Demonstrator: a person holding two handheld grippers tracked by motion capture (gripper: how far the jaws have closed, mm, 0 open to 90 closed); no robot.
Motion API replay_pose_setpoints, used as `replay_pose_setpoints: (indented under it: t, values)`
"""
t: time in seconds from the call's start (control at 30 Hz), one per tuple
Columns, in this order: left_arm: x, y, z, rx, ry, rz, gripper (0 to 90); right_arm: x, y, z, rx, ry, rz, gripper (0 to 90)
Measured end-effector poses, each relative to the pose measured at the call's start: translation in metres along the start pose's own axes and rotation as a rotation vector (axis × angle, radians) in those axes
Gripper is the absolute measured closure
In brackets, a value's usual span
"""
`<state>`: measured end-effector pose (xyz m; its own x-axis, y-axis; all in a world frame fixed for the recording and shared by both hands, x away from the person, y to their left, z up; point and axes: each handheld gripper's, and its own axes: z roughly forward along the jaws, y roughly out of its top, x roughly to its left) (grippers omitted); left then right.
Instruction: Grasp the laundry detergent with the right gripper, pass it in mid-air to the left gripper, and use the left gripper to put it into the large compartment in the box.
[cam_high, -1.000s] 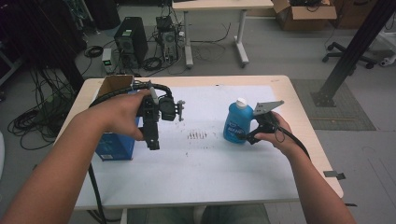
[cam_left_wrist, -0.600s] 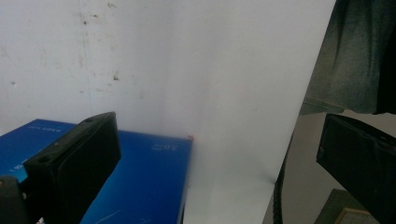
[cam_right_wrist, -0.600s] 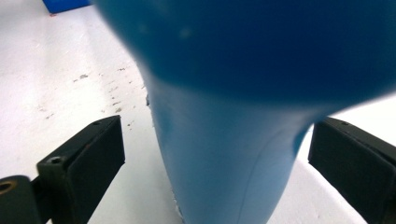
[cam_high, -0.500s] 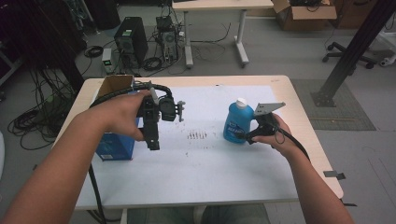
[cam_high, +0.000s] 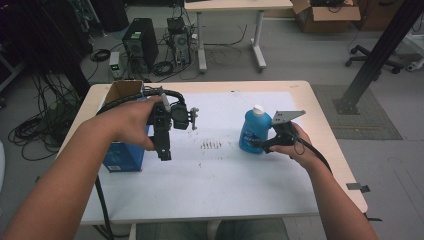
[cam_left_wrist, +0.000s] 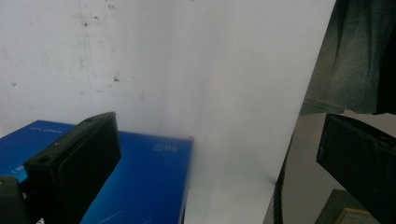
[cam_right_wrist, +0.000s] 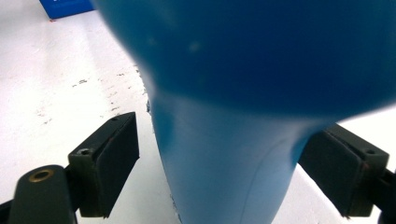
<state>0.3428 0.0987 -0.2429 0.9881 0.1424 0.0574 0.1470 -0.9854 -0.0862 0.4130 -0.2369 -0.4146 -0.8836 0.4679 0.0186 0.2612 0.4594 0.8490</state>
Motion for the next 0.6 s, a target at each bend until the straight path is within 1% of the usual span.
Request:
replay_pose_setpoints:
  t: [0.17, 0.3, 0.43, 0.6]
  values:
    - [0.0001, -0.0002, 0.0004, -0.004, 0.001, -0.005, 0.2, 0.0, -0.0005, 0.0004, -0.005, 0.0, -0.005, 16.7]
    - [0.0003, 0.0003, 0.0004, 0.001, 0.001, -0.001, 0.2, 0.0003, -0.0012, 0.0017, -0.006, 0.001, -0.008, 18.4]
    - [0.0003, 0.0006, 0.0011, 0.002, -0.001, 0.0, 0.2, 0.0013, -0.0017, 0.0033, -0.007, 0.001, -0.019, 21.5]
    - [0.0007, 0.0004, 0.0021, 0.003, -0.001, -0.002, 0.2, 0.002, -0.0015, 0.0042, -0.009, 0.0, -0.029, 22.7]
